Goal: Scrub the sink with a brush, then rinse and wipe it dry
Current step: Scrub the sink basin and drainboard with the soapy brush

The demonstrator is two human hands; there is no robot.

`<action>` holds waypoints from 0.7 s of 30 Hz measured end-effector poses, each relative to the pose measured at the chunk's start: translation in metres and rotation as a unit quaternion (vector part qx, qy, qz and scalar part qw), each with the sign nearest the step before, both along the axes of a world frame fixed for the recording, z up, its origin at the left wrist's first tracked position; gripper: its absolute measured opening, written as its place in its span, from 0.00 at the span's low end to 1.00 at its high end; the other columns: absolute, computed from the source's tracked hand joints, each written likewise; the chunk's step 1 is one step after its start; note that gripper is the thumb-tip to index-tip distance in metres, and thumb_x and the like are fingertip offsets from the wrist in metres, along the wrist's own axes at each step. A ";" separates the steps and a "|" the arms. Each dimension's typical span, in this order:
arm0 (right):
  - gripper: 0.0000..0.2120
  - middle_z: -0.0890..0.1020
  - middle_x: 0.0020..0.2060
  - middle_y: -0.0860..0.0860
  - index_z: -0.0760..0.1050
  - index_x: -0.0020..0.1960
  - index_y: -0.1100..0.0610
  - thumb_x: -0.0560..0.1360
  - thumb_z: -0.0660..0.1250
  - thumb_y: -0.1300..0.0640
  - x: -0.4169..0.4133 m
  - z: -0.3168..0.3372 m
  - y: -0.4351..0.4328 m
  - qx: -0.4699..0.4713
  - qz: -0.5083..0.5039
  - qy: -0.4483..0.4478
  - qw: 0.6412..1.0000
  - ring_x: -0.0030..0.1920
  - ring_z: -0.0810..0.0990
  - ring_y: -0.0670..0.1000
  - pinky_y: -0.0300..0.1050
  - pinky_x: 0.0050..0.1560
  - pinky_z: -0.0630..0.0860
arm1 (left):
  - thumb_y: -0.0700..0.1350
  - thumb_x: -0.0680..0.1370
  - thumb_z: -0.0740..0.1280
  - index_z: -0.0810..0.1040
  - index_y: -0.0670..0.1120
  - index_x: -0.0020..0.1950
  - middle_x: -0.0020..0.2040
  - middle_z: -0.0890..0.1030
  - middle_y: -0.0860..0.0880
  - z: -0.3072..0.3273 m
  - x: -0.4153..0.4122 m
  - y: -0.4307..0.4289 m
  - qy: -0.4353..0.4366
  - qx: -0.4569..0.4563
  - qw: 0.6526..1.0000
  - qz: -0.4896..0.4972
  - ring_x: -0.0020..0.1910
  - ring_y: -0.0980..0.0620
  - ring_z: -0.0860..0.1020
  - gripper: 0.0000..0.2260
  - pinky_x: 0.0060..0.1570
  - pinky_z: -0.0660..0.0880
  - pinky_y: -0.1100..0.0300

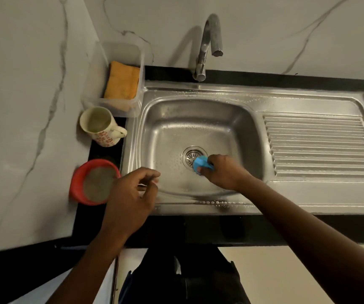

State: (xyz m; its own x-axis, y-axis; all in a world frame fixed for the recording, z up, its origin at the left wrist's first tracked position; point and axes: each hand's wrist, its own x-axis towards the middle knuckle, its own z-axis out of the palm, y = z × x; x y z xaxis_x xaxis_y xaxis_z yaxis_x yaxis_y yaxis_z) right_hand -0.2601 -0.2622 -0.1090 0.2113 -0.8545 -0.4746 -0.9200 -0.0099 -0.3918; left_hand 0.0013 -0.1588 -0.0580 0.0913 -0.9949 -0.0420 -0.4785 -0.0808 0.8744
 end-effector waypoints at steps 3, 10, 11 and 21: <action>0.16 0.79 0.42 0.48 0.78 0.56 0.56 0.84 0.62 0.44 0.013 0.022 0.020 -0.068 -0.012 -0.074 0.995 0.38 0.77 0.49 0.36 0.35 0.67 | 0.36 0.79 0.69 0.85 0.50 0.53 0.47 0.86 0.57 0.008 0.016 0.015 0.010 -0.015 0.999 0.048 0.49 0.58 0.84 0.10 0.49 0.79 0.67; 0.07 0.78 0.37 0.45 0.75 0.48 0.49 0.84 0.64 0.49 0.036 0.045 0.049 -0.132 0.080 -0.185 0.971 0.36 0.77 0.46 0.39 0.37 0.72 | 0.40 0.80 0.72 0.86 0.51 0.54 0.47 0.86 0.60 0.028 0.042 0.049 -0.020 -0.020 0.986 0.163 0.47 0.64 0.83 0.07 0.48 0.75 0.75; 0.06 0.76 0.36 0.43 0.74 0.48 0.47 0.83 0.65 0.49 0.041 0.045 0.052 -0.142 0.100 -0.191 0.966 0.35 0.76 0.45 0.38 0.36 0.70 | 0.40 0.79 0.72 0.86 0.51 0.53 0.47 0.86 0.61 0.031 0.044 0.054 -0.016 -0.020 0.982 0.187 0.46 0.64 0.83 0.07 0.48 0.76 0.73; 0.11 0.83 0.51 0.54 0.80 0.59 0.58 0.80 0.69 0.54 0.121 0.017 0.121 -0.135 0.266 -0.275 0.914 0.51 0.80 0.55 0.48 0.52 0.76 | 0.42 0.82 0.66 0.85 0.53 0.53 0.47 0.87 0.57 0.041 0.046 0.111 0.020 -0.034 0.943 0.331 0.50 0.56 0.85 0.09 0.54 0.81 0.52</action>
